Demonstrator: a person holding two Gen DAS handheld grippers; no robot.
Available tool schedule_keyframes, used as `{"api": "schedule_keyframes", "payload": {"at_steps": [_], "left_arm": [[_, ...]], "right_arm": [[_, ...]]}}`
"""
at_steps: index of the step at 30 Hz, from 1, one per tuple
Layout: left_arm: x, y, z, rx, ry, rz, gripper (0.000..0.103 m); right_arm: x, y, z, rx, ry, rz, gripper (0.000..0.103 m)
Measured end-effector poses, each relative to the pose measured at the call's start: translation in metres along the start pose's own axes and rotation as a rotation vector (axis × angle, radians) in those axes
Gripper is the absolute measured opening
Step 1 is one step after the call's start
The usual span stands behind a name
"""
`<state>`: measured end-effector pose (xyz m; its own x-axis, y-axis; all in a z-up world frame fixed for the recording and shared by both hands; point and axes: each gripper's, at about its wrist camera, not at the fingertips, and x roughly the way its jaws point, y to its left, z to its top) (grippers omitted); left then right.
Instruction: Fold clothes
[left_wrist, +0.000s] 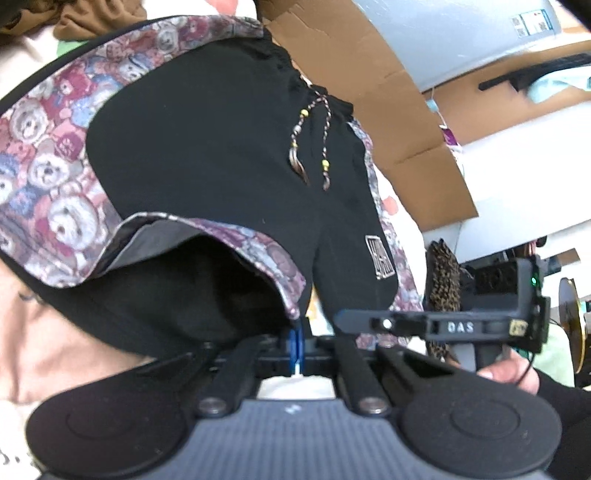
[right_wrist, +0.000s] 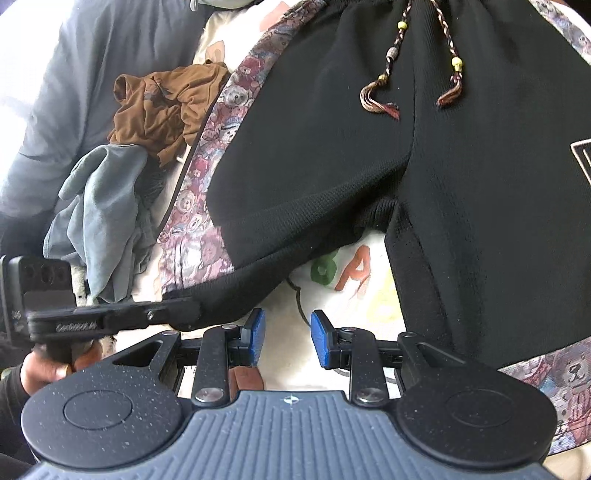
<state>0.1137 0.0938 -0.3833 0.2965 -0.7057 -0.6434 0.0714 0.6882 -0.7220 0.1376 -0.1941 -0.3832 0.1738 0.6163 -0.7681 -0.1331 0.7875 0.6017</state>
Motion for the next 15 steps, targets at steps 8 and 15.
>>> {"api": "schedule_keyframes", "payload": {"at_steps": [8, 15], "left_arm": [[0.010, 0.008, -0.024, -0.041, 0.058, 0.039, 0.001], [0.026, 0.011, -0.033, -0.037, 0.098, 0.079, 0.001]], "right_arm": [[0.007, -0.005, -0.008, 0.039, 0.044, 0.031, 0.040], [0.013, -0.010, -0.014, 0.063, 0.071, 0.039, 0.044]]}}
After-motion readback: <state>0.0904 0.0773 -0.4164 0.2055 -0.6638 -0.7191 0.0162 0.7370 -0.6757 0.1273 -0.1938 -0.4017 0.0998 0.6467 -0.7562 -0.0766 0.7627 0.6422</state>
